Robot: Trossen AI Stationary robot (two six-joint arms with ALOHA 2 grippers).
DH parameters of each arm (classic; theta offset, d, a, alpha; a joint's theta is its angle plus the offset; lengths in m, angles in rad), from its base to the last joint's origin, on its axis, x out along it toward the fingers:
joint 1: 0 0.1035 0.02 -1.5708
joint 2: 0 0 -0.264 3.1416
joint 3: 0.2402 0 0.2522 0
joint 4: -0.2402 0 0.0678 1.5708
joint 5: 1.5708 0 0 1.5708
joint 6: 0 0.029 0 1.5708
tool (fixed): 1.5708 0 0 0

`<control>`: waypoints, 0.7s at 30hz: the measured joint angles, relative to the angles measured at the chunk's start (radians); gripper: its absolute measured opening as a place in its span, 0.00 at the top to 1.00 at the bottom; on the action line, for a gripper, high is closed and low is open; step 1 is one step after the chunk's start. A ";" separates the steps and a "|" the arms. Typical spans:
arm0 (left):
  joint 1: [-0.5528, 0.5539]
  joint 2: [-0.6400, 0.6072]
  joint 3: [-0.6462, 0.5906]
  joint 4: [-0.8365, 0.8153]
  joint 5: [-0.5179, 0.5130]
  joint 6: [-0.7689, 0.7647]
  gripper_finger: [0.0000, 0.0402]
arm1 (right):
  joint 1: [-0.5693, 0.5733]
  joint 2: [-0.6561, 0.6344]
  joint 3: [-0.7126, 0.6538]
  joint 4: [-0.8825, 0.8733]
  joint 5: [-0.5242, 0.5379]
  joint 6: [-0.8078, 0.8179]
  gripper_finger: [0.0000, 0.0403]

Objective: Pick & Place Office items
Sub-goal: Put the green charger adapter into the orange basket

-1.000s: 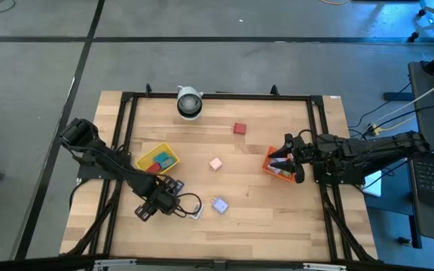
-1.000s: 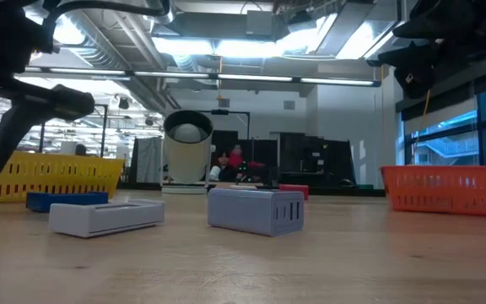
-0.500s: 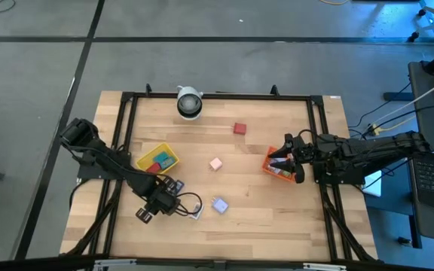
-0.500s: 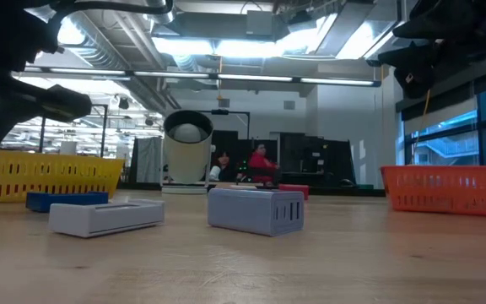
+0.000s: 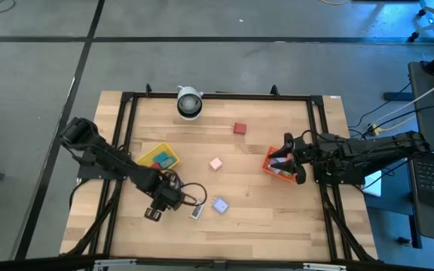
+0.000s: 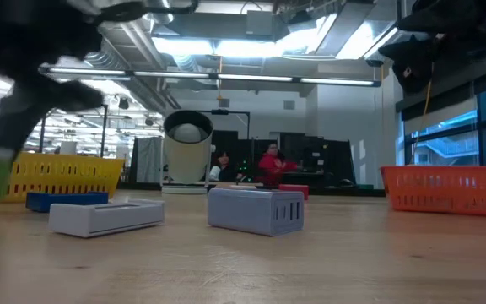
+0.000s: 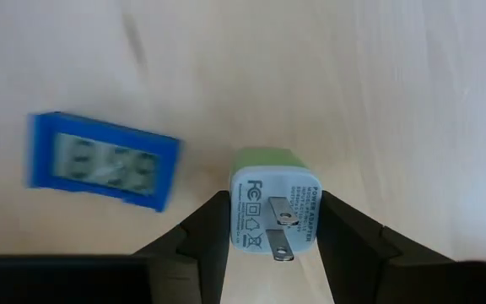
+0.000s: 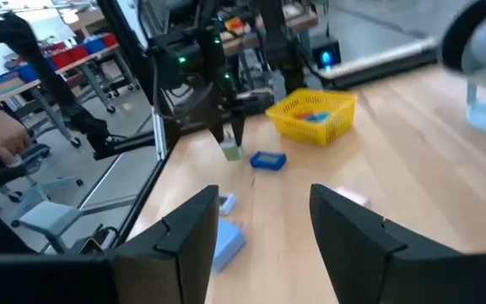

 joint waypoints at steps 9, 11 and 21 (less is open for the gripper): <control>0.068 -0.190 0.218 -0.336 -0.177 -0.032 0.64 | 0.000 0.000 0.019 0.034 -0.009 -0.090 0.53; 0.082 -0.276 0.248 -0.335 -0.275 -0.055 0.64 | 0.000 0.000 0.030 0.033 -0.026 -0.121 0.53; 0.143 -0.714 0.051 0.376 -0.601 0.221 0.64 | 0.000 0.000 0.202 -0.190 -0.007 -0.256 0.53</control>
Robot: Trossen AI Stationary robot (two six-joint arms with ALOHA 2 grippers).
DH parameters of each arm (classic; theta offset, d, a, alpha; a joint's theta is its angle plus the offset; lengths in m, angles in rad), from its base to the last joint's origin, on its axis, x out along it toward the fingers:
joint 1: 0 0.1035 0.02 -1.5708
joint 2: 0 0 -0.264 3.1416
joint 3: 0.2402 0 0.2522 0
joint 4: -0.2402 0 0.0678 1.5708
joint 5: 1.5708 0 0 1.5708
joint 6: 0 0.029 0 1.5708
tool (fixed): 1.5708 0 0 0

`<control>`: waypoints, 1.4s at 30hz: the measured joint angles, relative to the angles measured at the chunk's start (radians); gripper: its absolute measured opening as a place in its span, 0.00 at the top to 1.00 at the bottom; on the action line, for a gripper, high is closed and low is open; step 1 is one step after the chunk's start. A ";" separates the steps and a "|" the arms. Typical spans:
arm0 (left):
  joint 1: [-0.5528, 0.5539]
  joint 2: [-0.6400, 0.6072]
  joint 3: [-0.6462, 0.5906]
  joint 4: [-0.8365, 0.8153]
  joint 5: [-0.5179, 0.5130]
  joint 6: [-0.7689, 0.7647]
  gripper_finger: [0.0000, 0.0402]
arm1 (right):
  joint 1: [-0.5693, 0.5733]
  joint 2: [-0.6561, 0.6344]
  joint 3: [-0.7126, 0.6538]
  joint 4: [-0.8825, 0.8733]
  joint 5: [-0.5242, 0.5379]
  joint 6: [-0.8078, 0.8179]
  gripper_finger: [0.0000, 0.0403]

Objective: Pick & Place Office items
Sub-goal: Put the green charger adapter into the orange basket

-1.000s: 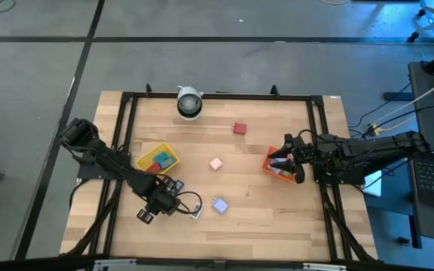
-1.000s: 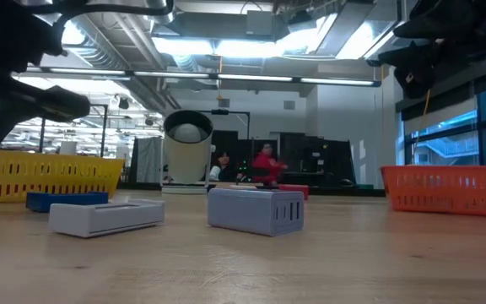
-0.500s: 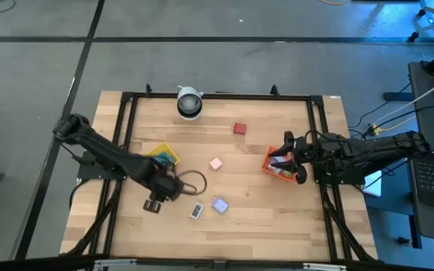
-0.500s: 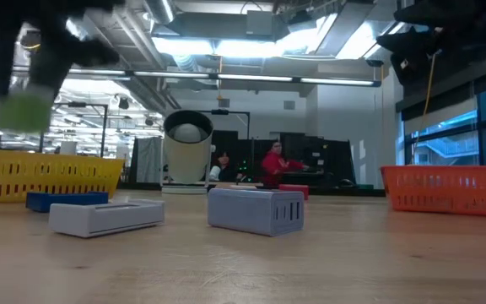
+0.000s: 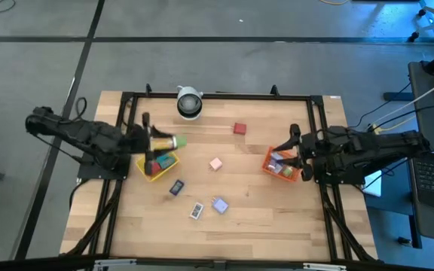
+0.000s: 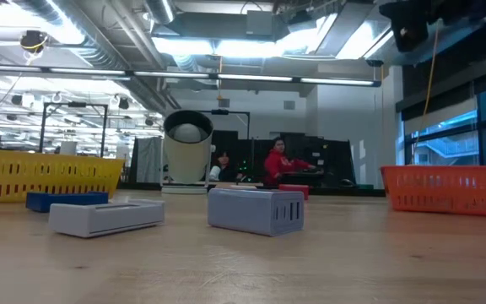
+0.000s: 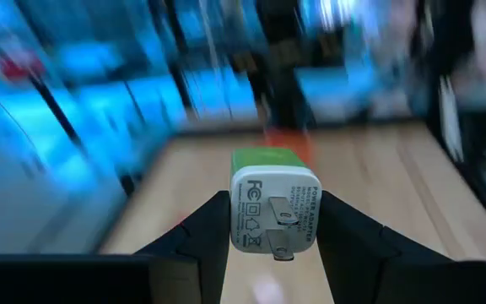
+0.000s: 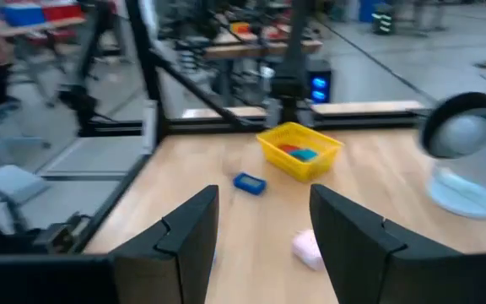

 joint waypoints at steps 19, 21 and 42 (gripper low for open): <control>0.562 0.230 -0.476 1.166 0.624 -0.216 0.64 | 0.000 0.273 0.260 -0.241 0.479 -0.409 0.48; 0.586 0.295 -0.450 1.211 0.726 -0.254 0.64 | 0.000 0.318 0.266 -0.191 0.508 -0.435 0.44; 0.721 0.531 -0.242 1.241 1.054 -0.535 0.64 | 0.000 0.671 0.269 0.438 0.618 -1.029 0.27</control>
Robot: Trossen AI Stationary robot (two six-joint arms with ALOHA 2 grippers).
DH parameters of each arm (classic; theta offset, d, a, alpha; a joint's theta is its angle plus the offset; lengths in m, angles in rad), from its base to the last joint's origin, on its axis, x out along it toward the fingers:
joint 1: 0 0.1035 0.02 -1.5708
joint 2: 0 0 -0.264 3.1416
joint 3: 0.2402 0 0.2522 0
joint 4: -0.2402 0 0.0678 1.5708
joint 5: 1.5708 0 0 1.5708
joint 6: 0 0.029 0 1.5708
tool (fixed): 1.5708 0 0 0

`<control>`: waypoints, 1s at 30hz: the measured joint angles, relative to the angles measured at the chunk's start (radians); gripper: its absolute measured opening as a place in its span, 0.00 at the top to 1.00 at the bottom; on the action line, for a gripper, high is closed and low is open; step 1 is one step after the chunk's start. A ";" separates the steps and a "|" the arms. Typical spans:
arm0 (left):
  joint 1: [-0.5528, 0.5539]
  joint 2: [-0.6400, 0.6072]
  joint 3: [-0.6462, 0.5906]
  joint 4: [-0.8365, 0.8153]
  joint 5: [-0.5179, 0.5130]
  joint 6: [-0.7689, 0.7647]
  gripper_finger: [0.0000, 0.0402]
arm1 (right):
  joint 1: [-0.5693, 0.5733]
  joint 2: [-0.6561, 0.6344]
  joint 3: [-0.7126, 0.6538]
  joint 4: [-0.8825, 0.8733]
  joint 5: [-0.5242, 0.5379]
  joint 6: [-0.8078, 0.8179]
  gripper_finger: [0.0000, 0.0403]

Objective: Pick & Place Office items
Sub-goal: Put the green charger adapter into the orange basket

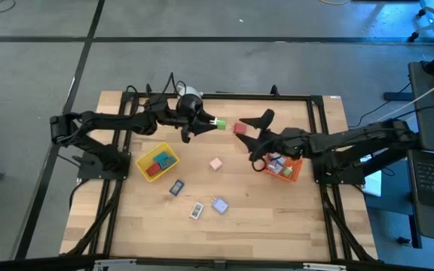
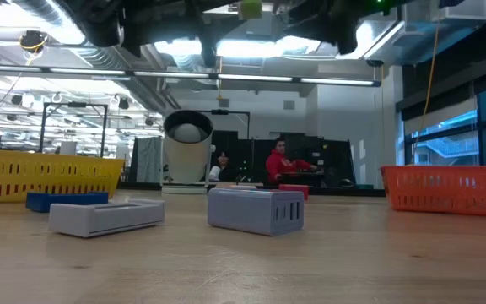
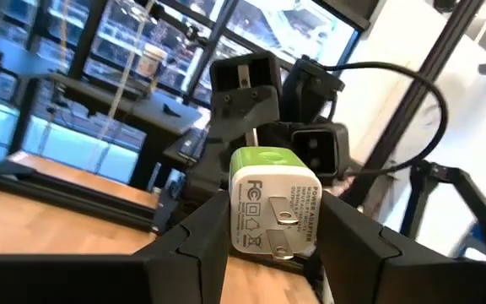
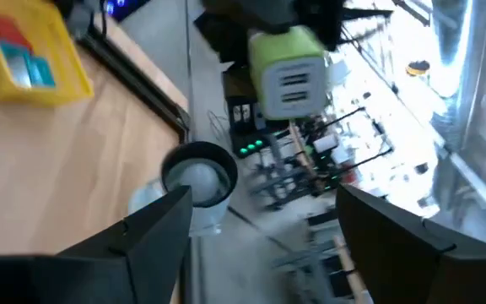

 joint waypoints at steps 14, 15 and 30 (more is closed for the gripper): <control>0.004 0.014 0.014 -0.008 0.038 -0.038 0.64 | 0.033 0.115 0.000 0.275 0.086 -0.254 0.27; 0.004 0.014 0.014 -0.008 0.038 -0.038 0.64 | 0.033 0.115 0.000 0.275 0.070 -0.253 0.27; -0.019 0.024 0.015 0.000 0.040 -0.054 0.64 | 0.029 0.195 0.123 0.233 0.019 -0.165 0.27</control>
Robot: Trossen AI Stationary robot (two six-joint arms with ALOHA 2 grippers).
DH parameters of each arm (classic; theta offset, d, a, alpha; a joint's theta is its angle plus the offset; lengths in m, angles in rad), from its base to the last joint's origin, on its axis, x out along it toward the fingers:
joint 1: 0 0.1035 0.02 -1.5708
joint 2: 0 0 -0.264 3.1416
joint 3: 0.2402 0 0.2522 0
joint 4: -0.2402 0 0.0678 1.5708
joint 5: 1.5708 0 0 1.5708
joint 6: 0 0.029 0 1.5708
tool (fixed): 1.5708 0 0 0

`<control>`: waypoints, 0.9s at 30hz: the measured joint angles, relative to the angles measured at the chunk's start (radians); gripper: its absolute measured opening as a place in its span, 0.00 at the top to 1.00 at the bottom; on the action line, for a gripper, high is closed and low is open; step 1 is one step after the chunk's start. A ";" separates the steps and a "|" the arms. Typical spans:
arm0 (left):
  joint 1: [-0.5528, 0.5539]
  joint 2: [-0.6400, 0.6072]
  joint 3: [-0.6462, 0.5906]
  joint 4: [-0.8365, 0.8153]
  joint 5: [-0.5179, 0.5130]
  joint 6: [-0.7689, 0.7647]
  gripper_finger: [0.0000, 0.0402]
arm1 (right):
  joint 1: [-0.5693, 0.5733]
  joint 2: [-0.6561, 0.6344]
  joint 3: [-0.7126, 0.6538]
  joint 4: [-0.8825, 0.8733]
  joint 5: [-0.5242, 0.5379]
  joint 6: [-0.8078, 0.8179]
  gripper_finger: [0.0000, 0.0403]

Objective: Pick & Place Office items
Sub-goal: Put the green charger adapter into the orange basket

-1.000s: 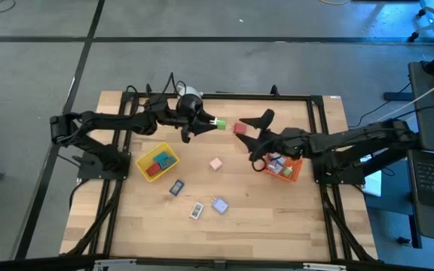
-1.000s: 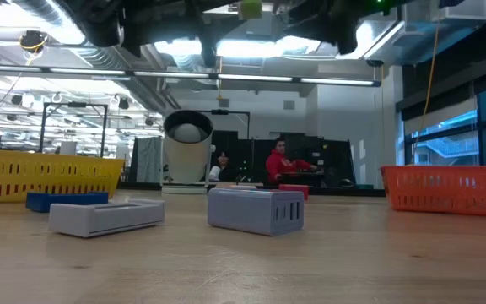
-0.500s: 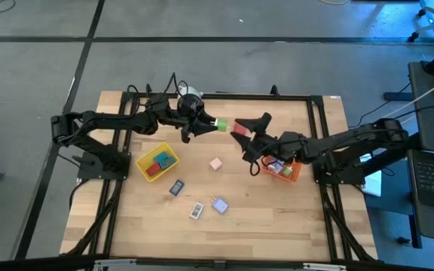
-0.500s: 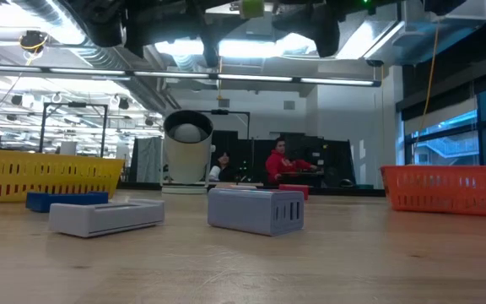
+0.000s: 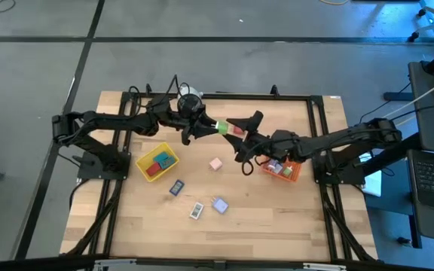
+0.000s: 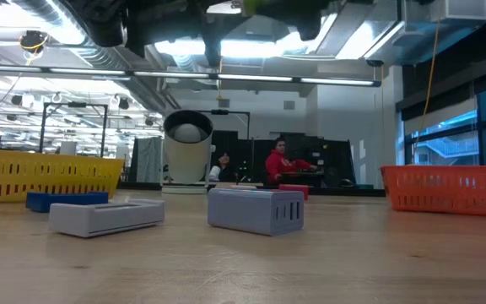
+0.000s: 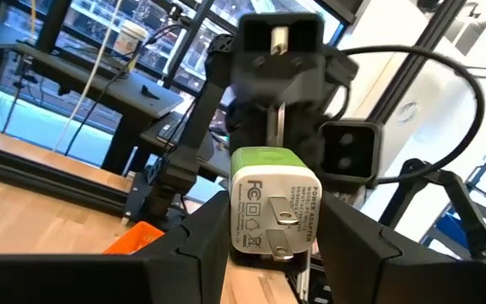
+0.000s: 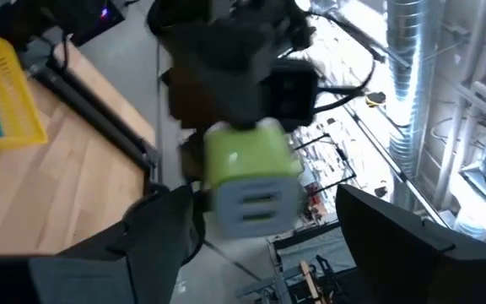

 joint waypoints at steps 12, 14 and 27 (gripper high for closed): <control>-0.008 0.000 0.000 -0.002 0.025 0.000 0.64 | -0.005 0.021 0.000 0.025 -0.010 0.057 0.36; -0.012 0.000 0.000 -0.003 0.025 0.000 0.64 | -0.005 0.021 0.000 0.019 -0.016 0.058 0.42; -0.013 -0.001 0.000 -0.003 0.042 -0.001 0.64 | -0.005 0.021 -0.001 0.006 -0.025 0.068 0.65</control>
